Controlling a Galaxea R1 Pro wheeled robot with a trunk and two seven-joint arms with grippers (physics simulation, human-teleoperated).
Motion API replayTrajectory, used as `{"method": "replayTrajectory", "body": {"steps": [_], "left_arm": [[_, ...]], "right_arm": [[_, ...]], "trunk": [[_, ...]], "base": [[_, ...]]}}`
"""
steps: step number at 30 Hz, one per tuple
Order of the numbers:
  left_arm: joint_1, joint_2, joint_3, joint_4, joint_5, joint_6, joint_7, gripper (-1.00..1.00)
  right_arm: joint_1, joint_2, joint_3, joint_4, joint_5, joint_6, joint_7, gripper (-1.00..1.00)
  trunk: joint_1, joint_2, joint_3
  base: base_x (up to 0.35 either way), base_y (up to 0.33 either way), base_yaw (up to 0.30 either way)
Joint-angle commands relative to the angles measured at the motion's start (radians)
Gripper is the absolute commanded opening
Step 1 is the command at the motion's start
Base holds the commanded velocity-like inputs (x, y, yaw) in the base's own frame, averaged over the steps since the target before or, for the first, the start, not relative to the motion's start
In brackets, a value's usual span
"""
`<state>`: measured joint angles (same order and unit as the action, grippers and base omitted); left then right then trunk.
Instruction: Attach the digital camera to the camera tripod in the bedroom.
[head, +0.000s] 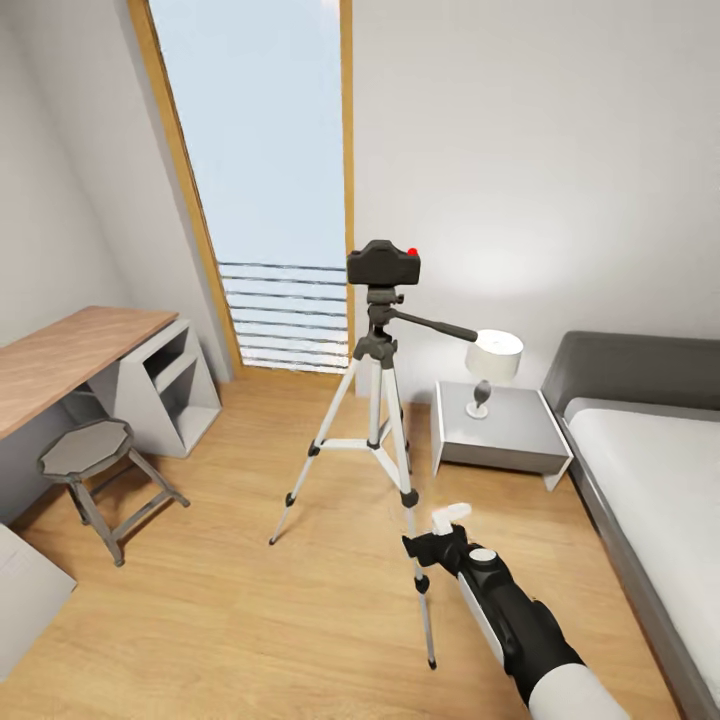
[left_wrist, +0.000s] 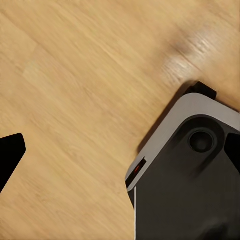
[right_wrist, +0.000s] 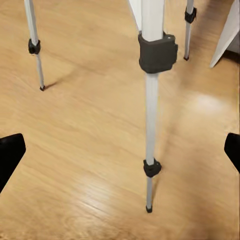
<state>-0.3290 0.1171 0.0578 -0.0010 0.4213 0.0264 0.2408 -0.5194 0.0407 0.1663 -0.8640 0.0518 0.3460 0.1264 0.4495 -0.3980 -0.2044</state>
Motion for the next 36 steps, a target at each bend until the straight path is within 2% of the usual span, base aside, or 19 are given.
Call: {"method": "replayTrajectory", "body": {"steps": [1, 5, 8, 11, 12, 15, 20, 26, 29, 36], "left_arm": [[-0.001, 0.000, 0.005, 0.000, -0.004, 0.003, 0.002, 1.00], [-0.001, 0.001, 0.005, 0.000, -0.005, 0.002, 0.002, 1.00], [-0.001, 0.000, 0.005, 0.000, -0.005, 0.002, 0.002, 1.00], [-0.001, 0.000, 0.005, 0.000, -0.003, 0.002, 0.002, 1.00], [-0.001, -0.001, 0.005, 0.000, -0.002, 0.002, 0.002, 1.00], [-0.001, -0.002, 0.005, 0.000, -0.001, 0.002, 0.002, 1.00], [-0.001, -0.008, 0.005, 0.001, 0.001, 0.003, 0.002, 1.00], [-0.001, -0.026, 0.006, 0.001, 0.003, 0.004, 0.002, 1.00], [-0.001, -0.038, 0.006, 0.001, 0.005, 0.006, 0.002, 1.00], [0.006, -0.055, 0.007, 0.002, 0.006, 0.010, 0.002, 1.00]], "right_arm": [[-0.001, -0.015, -0.001, 0.028, 0.003, 0.005, 0.004, 1.00], [-0.001, -0.070, -0.003, 0.162, -0.001, -0.002, 0.005, 1.00], [-0.001, -0.100, -0.004, 0.274, -0.003, -0.006, 0.006, 1.00], [-0.001, -0.120, -0.005, 0.396, -0.003, -0.008, 0.006, 1.00], [-0.001, -0.131, -0.005, 0.482, -0.003, -0.011, 0.005, 1.00], [-0.001, -0.146, -0.007, 0.608, -0.003, -0.027, 0.005, 1.00], [-0.001, -0.169, -0.008, 0.781, -0.004, -0.107, 0.005, 1.00], [0.001, -0.195, -0.008, 0.875, -0.011, -0.245, 0.002, 1.00], [0.004, -0.202, -0.008, 0.887, -0.024, -0.278, 0.001, 1.00], [0.084, -0.208, -0.008, 0.897, -0.085, -0.320, 0.001, 1.00]], "trunk": [[0.000, -0.002, -0.002], [0.000, -0.002, -0.002], [0.000, -0.002, -0.002], [0.000, -0.002, -0.002], [0.000, -0.002, -0.002], [0.000, -0.002, -0.002], [0.000, -0.002, -0.002], [0.000, -0.002, -0.002], [0.000, -0.002, -0.002], [0.000, -0.002, -0.002]], "base": [[-0.017, 0.000, 0.000], [-0.010, 0.000, 0.000], [-0.004, 0.000, 0.000], [-0.002, 0.000, 0.000], [-0.001, 0.000, 0.000], [0.000, 0.000, 0.000], [0.000, 0.000, 0.000], [0.000, 0.000, 0.000], [0.000, 0.000, 0.000], [0.000, 0.000, 0.000]]}}
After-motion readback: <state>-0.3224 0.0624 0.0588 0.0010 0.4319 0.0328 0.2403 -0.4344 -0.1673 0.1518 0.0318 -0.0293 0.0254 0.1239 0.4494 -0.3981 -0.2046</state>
